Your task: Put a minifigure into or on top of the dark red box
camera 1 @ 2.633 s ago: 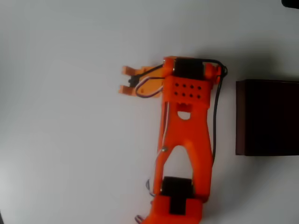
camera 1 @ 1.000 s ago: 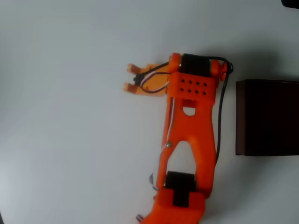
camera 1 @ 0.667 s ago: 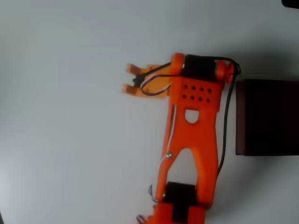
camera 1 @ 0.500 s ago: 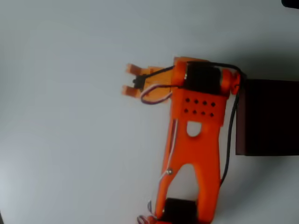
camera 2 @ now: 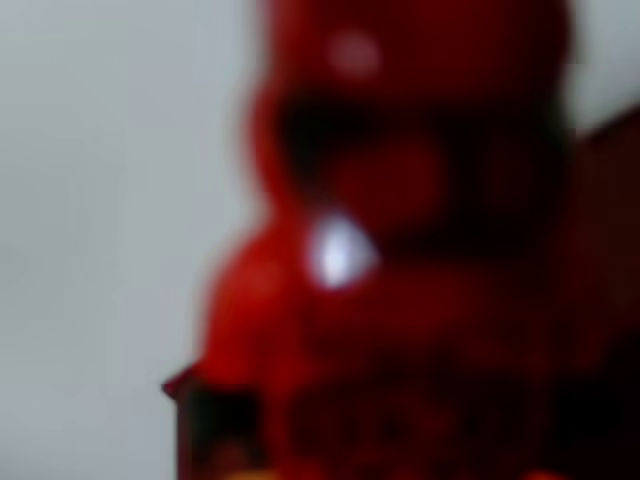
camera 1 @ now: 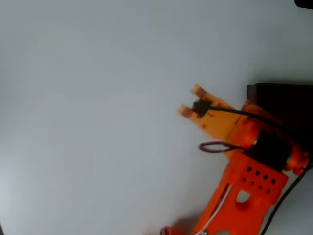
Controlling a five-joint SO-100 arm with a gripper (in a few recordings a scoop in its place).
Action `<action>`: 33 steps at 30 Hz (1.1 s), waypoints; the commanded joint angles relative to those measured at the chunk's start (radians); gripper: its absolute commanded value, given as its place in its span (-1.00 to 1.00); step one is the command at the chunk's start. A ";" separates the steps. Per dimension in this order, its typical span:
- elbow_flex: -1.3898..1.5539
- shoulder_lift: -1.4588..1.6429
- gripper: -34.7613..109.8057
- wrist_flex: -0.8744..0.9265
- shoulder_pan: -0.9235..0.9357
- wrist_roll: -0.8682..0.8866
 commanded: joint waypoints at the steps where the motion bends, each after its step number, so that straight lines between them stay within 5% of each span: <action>1: -0.060 -0.026 -0.52 -0.015 0.123 0.021; 16: -0.712 -0.623 -0.52 0.069 0.368 0.100; 24: -0.712 -0.664 -0.21 0.094 0.362 0.143; 33: -0.443 -0.325 -0.22 0.081 0.301 0.032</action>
